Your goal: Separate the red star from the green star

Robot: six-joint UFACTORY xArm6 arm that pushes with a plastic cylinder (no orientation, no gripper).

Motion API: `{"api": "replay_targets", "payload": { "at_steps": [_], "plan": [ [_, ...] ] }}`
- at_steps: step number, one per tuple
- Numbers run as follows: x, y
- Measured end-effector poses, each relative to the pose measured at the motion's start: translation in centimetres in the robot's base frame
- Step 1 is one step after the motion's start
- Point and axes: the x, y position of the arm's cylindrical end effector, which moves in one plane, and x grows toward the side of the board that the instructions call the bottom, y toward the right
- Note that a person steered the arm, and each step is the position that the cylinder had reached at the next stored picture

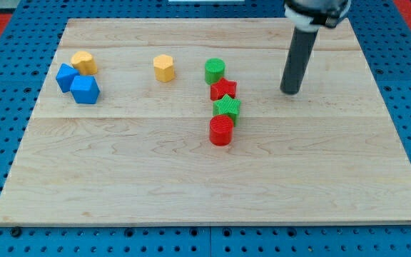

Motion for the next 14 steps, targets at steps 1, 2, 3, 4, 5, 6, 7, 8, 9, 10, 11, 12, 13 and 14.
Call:
{"api": "replay_targets", "payload": {
  "at_steps": [1,2,3,4,5,6,7,8,9,10,11,12,13,14],
  "plan": [
    [4.0,-3.3],
    [12.0,-5.5],
    [12.4,-15.1],
    [8.3,-25.4],
    [6.9,-24.7],
    [7.4,-17.0],
    [7.4,-15.8],
    [6.5,-17.6],
    [5.6,-16.4],
    [5.1,-12.8],
    [5.0,-8.0],
    [1.4,-6.5],
    [-1.3,-6.0],
    [-2.7,-3.6]
  ]
}}
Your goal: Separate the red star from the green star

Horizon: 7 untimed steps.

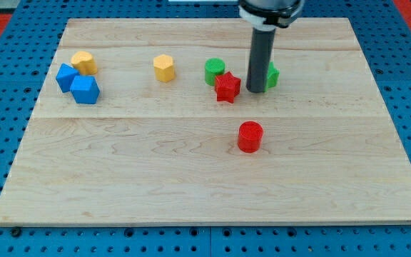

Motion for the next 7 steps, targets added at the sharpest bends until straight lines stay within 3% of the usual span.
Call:
{"api": "replay_targets", "payload": {
  "at_steps": [2,4,5,7],
  "plan": [
    [0.7,0.7],
    [-1.5,-5.3],
    [2.9,-10.3],
    [4.9,-13.1]
  ]
}}
